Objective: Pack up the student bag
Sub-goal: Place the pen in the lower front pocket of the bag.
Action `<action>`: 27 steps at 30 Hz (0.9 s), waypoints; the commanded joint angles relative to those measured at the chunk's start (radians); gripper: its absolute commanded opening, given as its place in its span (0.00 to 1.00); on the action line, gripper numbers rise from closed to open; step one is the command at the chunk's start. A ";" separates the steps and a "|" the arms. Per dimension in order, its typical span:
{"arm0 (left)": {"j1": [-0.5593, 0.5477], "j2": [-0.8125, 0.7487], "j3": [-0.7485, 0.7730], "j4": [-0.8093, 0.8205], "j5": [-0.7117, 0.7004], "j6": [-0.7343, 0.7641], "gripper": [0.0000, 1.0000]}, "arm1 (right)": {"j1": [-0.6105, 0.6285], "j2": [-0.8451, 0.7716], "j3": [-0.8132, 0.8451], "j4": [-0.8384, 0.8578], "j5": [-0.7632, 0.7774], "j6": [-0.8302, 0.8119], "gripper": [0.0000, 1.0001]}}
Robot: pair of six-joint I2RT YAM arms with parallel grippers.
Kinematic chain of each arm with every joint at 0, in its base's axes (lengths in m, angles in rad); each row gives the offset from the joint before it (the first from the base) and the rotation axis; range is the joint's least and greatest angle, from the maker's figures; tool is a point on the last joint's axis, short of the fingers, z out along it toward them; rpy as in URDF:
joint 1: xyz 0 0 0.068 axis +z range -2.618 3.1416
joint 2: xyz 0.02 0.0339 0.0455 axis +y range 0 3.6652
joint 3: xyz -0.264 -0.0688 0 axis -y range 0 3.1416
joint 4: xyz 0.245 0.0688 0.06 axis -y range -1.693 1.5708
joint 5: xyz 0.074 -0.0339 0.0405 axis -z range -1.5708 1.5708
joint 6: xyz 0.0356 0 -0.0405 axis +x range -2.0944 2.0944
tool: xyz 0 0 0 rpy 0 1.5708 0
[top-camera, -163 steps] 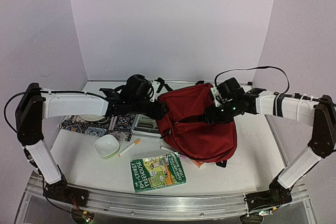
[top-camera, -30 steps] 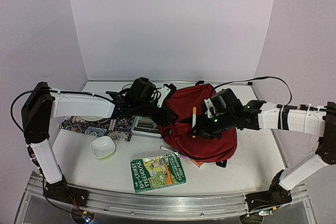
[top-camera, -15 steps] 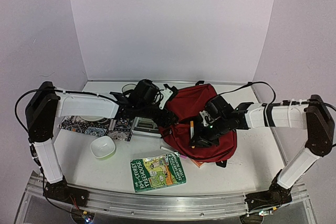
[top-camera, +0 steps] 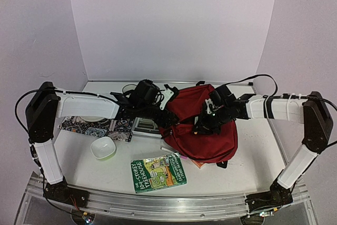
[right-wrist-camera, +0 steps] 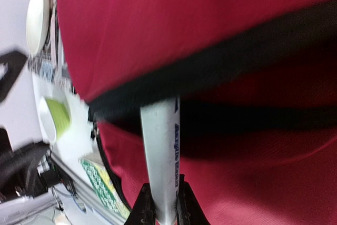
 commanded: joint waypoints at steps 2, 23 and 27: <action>-0.001 0.012 0.040 0.014 -0.010 0.022 0.74 | -0.022 0.030 0.044 0.040 0.108 0.058 0.00; -0.023 0.071 -0.018 0.018 0.068 -0.118 0.74 | -0.022 -0.028 -0.128 0.495 0.370 0.241 0.00; -0.048 0.077 -0.033 0.023 0.078 -0.135 0.73 | -0.021 -0.031 -0.158 0.573 0.407 0.253 0.00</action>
